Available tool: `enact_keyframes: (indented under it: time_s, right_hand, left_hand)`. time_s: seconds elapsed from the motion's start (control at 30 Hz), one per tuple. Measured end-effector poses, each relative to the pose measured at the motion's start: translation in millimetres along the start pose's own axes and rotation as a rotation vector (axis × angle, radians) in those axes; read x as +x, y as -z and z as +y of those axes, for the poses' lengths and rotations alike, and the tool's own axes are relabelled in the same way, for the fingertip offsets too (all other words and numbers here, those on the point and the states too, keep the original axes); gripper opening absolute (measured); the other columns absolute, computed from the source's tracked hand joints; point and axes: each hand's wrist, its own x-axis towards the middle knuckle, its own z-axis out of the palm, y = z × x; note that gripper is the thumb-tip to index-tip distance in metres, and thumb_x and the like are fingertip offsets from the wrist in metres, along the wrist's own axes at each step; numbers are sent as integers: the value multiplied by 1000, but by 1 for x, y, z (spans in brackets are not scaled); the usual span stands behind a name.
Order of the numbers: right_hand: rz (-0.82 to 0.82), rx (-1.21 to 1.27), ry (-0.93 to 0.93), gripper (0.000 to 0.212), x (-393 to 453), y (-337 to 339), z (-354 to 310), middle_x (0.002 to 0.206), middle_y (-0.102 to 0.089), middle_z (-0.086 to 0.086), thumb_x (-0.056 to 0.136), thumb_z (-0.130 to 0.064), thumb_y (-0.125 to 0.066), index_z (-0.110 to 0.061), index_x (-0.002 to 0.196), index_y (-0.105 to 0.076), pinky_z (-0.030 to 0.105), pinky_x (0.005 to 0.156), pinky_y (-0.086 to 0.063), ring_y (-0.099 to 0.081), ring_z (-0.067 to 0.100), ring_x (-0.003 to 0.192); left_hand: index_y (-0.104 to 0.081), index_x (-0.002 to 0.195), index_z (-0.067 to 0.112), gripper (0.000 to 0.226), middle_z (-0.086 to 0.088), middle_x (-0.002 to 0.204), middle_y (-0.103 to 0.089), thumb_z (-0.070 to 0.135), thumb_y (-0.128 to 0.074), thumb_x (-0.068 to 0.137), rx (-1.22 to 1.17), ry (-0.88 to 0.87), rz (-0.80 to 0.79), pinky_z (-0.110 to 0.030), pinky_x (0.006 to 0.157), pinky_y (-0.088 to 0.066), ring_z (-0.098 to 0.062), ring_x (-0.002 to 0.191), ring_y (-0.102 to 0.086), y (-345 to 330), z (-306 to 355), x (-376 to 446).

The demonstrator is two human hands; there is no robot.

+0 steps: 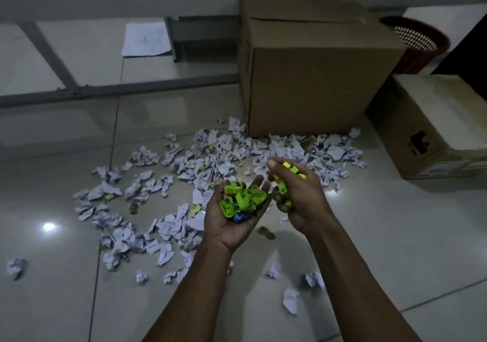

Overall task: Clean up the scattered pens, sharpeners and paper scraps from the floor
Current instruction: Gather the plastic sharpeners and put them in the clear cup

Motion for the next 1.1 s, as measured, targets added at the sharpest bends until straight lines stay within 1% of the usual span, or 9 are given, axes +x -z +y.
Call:
enact_keyframes:
  time_s: [0.2,0.33,0.43,0.5,0.6,0.67,0.77,0.97,1.1]
  right_hand:
    - [-20,313,-129,11,-17,-13,-66,69,-59,-3,86,-16,-66,-16,97,-64,15,34,-23,-35,10,39]
    - [-9,424,-185,28,-59,-21,-136,69,-58,-3,80,-20,-68,-15,106,-60,15,34,-20,-37,8,39]
    - [-6,480,-194,39,-99,-27,-199,69,-59,-3,74,-22,-69,-13,110,-57,15,34,-21,-37,9,39]
    - [3,474,-191,34,-129,-30,-253,72,-59,-2,76,-22,-68,-13,107,-58,15,32,-23,-37,9,40]
    - [24,456,-174,27,-169,-34,-318,76,-59,-2,81,-22,-67,-13,105,-58,16,32,-25,-38,9,41]
    - [45,462,-164,27,-200,-33,-376,77,-60,-1,79,-22,-68,-14,103,-60,15,33,-25,-39,10,41]
    - [74,441,-159,24,-243,-27,-451,74,-60,-1,79,-22,-68,-14,101,-62,15,33,-25,-39,10,41]
    - [112,443,-85,23,-311,-3,-587,71,-58,2,77,-22,-69,-14,97,-63,15,33,-24,-39,10,40]
    - [146,442,-28,9,-334,29,-648,69,-59,1,84,-19,-68,-16,89,-60,14,32,-24,-39,10,39]
  left_hand:
    - [-74,80,-4,50,-21,128,-59,38,-47,88,67,-1,14,-57,96,-42,-39,109,-63,-91,1,-19]
    - [-72,83,-5,51,-22,130,-58,38,-47,92,32,18,73,-57,89,-50,-42,107,-63,-168,-12,-57]
    - [-70,81,-1,45,-21,134,-55,37,-48,92,50,30,101,-57,96,-44,-43,113,-59,-236,-22,-90]
    - [-67,97,2,38,-19,139,-51,36,-50,90,69,35,96,-56,101,-38,-42,124,-52,-294,-28,-116]
    - [-55,126,-2,54,-21,136,-54,35,-52,87,101,55,136,-53,100,-43,-40,125,-51,-367,-39,-144]
    - [-64,110,-12,55,-24,126,-59,37,-48,90,140,73,169,-49,100,-45,-40,117,-57,-433,-53,-169]
    - [-72,84,-10,59,-22,131,-57,39,-42,95,192,61,214,-44,113,-32,-35,128,-49,-517,-77,-203]
    - [-73,81,-7,53,-20,129,-59,37,-46,93,198,102,145,-56,99,-41,-35,125,-51,-653,-128,-243]
    - [-71,80,-9,51,-23,119,-62,36,-49,90,211,155,119,-51,105,-40,-34,126,-50,-716,-173,-241]
